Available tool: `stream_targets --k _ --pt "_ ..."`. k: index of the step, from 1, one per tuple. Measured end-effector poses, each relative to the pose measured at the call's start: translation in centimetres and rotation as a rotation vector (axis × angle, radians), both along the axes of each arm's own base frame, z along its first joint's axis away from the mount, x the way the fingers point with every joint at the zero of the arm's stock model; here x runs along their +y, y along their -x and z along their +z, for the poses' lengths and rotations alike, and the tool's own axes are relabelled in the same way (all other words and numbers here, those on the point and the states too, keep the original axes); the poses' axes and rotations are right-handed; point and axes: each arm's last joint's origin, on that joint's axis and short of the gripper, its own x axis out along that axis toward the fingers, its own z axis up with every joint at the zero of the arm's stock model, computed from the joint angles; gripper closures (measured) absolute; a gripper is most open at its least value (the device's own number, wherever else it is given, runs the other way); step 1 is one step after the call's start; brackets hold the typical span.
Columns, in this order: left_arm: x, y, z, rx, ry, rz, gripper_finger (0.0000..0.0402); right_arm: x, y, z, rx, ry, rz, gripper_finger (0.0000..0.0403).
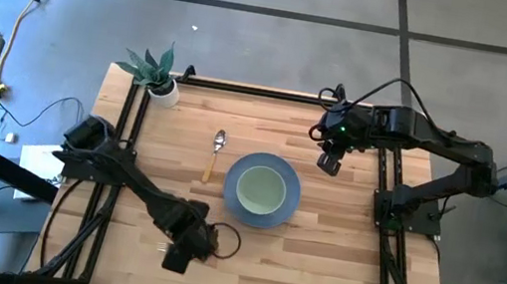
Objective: Set table place
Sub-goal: Put the pink fork to the right of the blue plate
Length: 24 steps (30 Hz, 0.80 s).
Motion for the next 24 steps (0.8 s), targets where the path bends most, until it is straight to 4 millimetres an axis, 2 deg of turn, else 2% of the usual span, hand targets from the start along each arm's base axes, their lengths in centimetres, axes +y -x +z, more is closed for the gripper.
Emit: stream_targets --k 7,11,18,24 --pt "-0.4 1.4 -2.3 0.17 0.013 0.113 0.0218 0.0 0.1 0.0 0.013 0.003 0.006 0.03" --pt "-1.0 1.8 -3.2 0.178 0.053 0.161 0.0218 0.0 0.1 -0.1 0.016 0.007 0.014 0.03" --pt "-3.3 2.2 -3.8 0.083 0.099 0.211 0.0219 0.0 0.1 0.0 0.016 0.012 0.022 0.03" --pt "-3.0 3.2 -5.2 0.101 0.026 0.333 0.022 0.0 0.1 0.0 0.016 0.012 0.021 0.03"
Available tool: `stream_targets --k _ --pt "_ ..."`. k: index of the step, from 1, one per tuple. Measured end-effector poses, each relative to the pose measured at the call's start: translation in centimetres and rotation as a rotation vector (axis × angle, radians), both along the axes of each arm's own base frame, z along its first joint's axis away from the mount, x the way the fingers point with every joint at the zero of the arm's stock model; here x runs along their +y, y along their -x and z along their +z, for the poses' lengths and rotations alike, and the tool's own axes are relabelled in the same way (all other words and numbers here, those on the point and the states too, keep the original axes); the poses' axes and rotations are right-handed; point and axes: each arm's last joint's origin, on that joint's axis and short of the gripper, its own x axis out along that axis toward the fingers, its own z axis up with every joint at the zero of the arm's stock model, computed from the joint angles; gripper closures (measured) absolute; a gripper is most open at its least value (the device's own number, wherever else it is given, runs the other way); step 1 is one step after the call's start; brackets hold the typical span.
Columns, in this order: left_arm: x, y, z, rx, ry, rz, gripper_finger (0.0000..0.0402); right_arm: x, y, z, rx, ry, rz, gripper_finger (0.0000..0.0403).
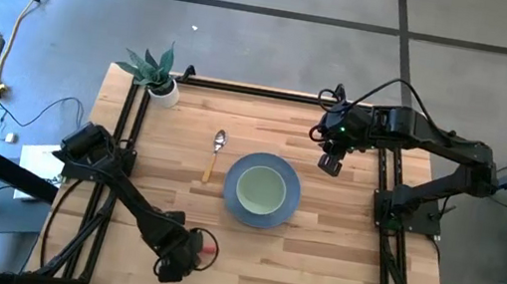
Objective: Set table place
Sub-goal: Put the pink fork to the right of the blue plate
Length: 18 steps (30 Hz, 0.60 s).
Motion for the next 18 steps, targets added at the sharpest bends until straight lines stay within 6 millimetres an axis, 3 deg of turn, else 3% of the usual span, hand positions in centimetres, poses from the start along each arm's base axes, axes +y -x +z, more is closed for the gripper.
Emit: stream_targets --k 15,18 --pt "0.5 0.7 -2.4 -0.046 0.049 0.045 0.0221 0.0 0.0 0.0 -0.001 -0.001 -0.002 0.03" --pt "0.5 0.7 -2.4 -0.053 0.037 0.037 0.0238 0.0 0.0 0.0 -0.001 -0.001 -0.002 0.03"
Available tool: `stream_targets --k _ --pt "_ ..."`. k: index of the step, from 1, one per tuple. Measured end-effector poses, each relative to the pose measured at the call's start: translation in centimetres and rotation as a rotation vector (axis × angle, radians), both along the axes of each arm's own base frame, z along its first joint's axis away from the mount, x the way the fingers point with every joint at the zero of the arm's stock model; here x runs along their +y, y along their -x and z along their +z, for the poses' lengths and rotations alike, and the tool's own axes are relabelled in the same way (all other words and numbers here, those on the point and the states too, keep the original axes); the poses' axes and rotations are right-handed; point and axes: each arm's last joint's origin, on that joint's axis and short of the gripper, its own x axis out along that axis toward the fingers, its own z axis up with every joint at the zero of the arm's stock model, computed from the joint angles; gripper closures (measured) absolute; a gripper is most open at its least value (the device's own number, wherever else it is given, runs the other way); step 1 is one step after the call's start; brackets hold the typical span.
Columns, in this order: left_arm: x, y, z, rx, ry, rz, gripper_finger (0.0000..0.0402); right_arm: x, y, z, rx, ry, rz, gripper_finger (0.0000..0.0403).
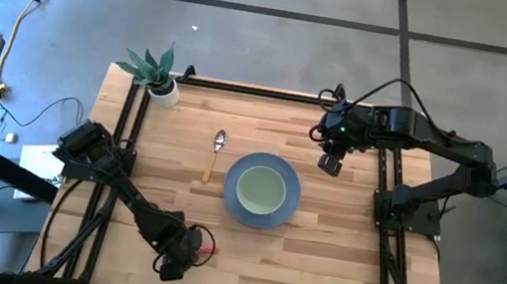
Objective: Set table place
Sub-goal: Put the pink fork to the right of the blue plate
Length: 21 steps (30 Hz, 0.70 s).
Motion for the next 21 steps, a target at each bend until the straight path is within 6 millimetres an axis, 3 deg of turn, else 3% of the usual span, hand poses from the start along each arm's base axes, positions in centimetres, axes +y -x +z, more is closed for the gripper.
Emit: stream_targets --k 8,13,21 --pt "0.25 0.14 -0.16 0.0 -0.047 0.003 0.0386 0.0 0.0 0.0 -0.002 -0.003 -0.007 0.03" --pt "0.25 0.13 -0.18 -0.006 -0.057 0.003 0.0378 0.0 -0.01 0.0 -0.004 -0.006 -0.013 0.03" --pt "0.28 0.12 -0.18 -0.009 -0.066 -0.001 0.0397 0.0 -0.01 0.0 -0.007 -0.01 -0.02 0.03"
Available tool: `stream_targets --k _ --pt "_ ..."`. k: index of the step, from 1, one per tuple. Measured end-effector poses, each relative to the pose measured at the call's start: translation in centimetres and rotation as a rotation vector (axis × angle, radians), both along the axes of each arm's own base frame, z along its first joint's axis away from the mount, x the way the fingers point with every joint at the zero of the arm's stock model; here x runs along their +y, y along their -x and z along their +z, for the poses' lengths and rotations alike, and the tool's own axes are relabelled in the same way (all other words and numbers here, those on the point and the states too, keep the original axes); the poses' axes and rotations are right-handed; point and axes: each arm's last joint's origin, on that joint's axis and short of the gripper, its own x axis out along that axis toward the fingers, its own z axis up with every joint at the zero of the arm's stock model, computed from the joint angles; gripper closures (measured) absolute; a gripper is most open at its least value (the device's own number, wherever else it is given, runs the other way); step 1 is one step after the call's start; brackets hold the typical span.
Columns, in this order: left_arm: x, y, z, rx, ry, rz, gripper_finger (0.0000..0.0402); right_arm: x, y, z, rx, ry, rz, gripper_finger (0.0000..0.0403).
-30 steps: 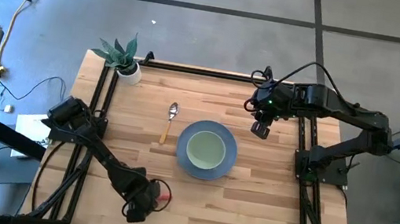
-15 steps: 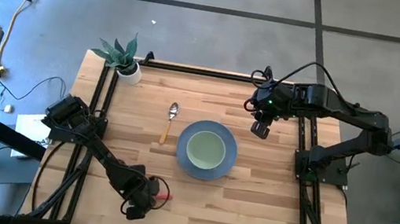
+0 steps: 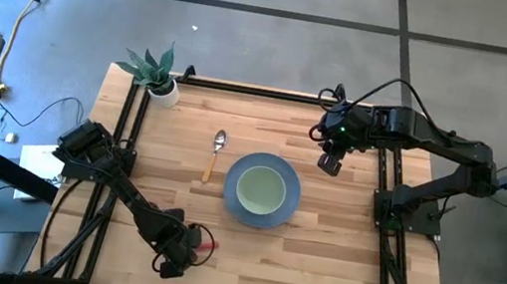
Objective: Set table place
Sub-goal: Put the pink fork to the right of the blue plate
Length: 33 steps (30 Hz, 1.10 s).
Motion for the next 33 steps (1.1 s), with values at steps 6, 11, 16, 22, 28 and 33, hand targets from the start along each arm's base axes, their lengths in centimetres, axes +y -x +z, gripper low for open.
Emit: stream_targets --k 6,11,16,22,28,33 --pt "0.0 0.0 0.0 0.0 0.0 -0.003 0.0399 0.0 0.0 0.0 0.0 -0.001 -0.002 0.03" --pt "0.0 0.0 0.0 0.0 0.0 -0.007 0.04 0.0 0.0 0.0 0.0 0.0 -0.001 0.03" --pt "0.0 0.0 -0.02 0.001 -0.001 -0.005 0.0382 -0.01 -0.02 0.01 -0.003 0.0 -0.001 0.03" --pt "-0.04 -0.05 -0.02 -0.003 0.004 -0.007 0.0326 -0.01 -0.04 0.02 -0.005 0.001 0.0 0.03" --pt "-0.08 -0.12 -0.01 -0.011 0.006 -0.013 0.0291 0.0 -0.04 0.02 -0.005 0.001 0.0 0.03" --pt "0.45 -0.45 -0.02 -0.015 0.001 -0.03 0.0285 -0.01 -0.1 0.06 -0.012 0.002 0.0 0.03"
